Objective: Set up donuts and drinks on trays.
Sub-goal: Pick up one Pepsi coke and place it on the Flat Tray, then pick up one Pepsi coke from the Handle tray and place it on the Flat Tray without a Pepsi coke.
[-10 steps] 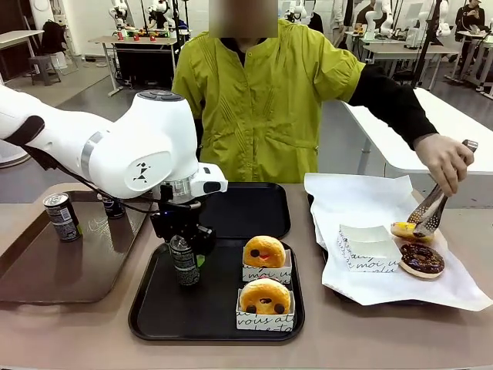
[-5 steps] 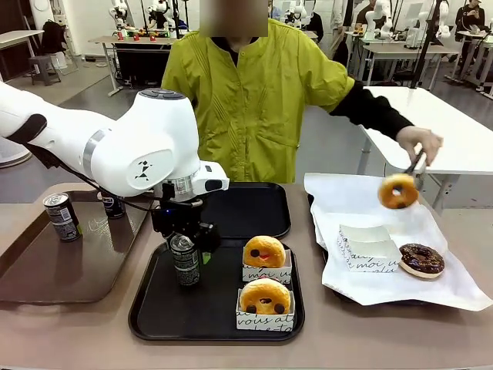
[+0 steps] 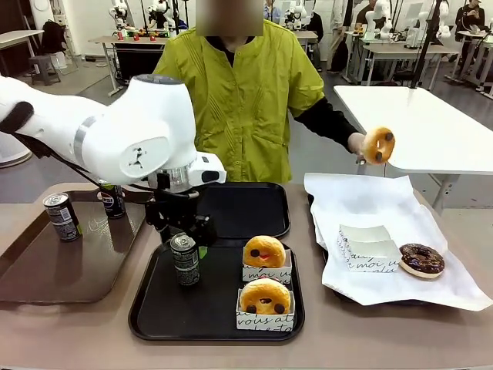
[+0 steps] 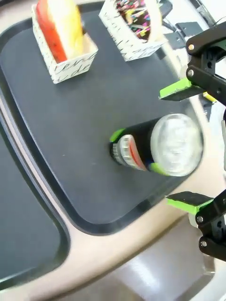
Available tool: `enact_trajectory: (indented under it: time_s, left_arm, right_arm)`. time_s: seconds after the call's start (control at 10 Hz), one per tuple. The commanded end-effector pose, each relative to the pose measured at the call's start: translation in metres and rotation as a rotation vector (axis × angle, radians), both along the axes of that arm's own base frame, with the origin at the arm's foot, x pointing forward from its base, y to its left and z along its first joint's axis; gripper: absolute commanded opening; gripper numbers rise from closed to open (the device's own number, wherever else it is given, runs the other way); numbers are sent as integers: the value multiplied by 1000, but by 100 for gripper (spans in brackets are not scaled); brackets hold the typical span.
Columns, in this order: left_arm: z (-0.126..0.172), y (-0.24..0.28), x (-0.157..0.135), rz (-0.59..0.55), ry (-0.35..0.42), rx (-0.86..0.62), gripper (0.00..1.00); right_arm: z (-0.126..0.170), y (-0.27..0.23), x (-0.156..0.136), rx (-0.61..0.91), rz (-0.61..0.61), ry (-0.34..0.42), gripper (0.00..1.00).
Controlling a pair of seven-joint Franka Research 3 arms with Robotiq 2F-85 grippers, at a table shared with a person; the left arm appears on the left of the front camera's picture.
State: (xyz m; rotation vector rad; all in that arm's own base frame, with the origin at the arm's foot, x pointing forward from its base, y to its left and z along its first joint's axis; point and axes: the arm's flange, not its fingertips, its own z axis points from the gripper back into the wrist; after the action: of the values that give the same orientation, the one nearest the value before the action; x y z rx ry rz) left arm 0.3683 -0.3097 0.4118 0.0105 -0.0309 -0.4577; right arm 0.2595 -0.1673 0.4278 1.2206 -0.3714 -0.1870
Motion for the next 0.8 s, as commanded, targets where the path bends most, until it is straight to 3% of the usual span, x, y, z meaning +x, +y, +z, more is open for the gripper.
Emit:
enact_trajectory:
  time_s: [0.0,0.1,0.3,0.4,0.7]
  left_arm:
    - [67,26,-27,37,-20,-36,100]
    - [88,39,-41,26,-35,-48,100]
    - [94,55,-55,51,-13,-70,100]
    - [95,32,-41,44,-35,-41,100]
    - [95,32,-41,44,-35,-41,100]
  right_arm:
    - [0,-1,1,9,0,-19,100]
    - [0,-1,1,9,0,-19,100]
    - [0,-1,1,9,0,-19,100]
    - [0,-1,1,9,0,-19,100]
    - [0,-1,1,9,0,-19,100]
